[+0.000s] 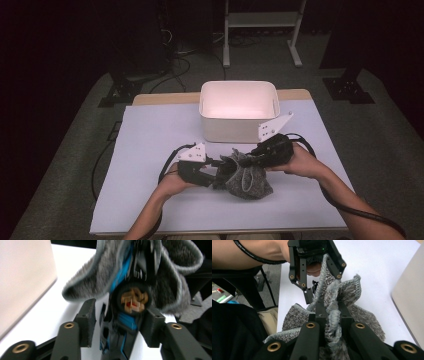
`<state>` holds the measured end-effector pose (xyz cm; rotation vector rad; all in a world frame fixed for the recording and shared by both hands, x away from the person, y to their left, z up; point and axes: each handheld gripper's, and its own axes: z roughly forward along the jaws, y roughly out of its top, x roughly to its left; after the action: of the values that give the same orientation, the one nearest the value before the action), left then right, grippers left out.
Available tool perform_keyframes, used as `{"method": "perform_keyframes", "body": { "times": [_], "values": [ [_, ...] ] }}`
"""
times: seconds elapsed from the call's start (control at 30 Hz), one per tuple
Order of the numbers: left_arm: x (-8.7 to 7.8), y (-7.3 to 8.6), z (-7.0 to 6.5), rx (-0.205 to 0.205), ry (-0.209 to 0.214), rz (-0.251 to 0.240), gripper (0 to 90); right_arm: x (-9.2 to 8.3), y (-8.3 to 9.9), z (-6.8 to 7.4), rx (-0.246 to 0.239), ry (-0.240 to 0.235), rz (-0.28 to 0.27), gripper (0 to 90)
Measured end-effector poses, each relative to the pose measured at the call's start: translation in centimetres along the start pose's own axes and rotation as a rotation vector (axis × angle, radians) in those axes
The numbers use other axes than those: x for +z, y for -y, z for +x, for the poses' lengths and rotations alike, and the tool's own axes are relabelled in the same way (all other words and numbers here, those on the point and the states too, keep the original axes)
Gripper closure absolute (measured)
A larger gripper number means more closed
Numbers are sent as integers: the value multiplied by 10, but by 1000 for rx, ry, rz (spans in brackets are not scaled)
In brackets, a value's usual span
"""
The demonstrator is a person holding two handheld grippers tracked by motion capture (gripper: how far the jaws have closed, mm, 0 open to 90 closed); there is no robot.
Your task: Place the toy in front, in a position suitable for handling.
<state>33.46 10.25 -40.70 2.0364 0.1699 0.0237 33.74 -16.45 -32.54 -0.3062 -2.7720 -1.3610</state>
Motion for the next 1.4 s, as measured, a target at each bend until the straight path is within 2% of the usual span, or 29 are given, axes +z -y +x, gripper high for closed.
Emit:
{"method": "perform_keyframes", "body": {
  "times": [0.03,0.13,0.23,0.3,0.47,0.6,0.63,0.83,0.97,1.0,1.03,1.07,1.2,1.3,1.33,1.4],
  "values": [
    [2,1,-1,14,-6,-2,576,-1,0,0,-5,5,5,821],
    [3,-1,-2,31,-12,8,590,-4,2,0,-11,25,27,821],
    [5,-2,-2,22,-16,9,597,-8,1,0,2,12,-1,821],
    [6,-3,-1,22,-13,11,597,-8,-4,2,-8,7,-4,821],
    [6,-3,-3,37,-13,18,597,1,-18,7,-54,1,43,821],
    [8,-1,-3,32,-14,-1,592,1,-18,7,-54,5,65,821],
    [10,1,-3,21,-12,-9,587,0,-17,7,-52,8,65,821],
    [23,11,-1,-5,-20,25,463,-4,-9,7,-30,10,59,822],
    [31,15,0,-4,-28,18,452,-3,-10,7,-40,6,52,821],
    [33,16,0,-1,-32,14,455,-3,-10,7,-38,6,50,821],
    [33,17,1,2,1,2,490,-3,-10,7,-38,6,49,821],
    [34,17,1,2,0,0,559,-3,-9,7,-36,13,46,820],
    [33,13,0,-1,2,28,567,-4,-8,8,-40,11,47,820],
    [29,12,-1,-7,3,51,567,-3,-11,12,-65,40,58,819],
    [25,12,-1,6,0,63,567,-2,-11,13,-72,43,61,819],
    [22,13,-1,5,1,63,567,0,-12,14,-74,41,63,820]
  ]
}}
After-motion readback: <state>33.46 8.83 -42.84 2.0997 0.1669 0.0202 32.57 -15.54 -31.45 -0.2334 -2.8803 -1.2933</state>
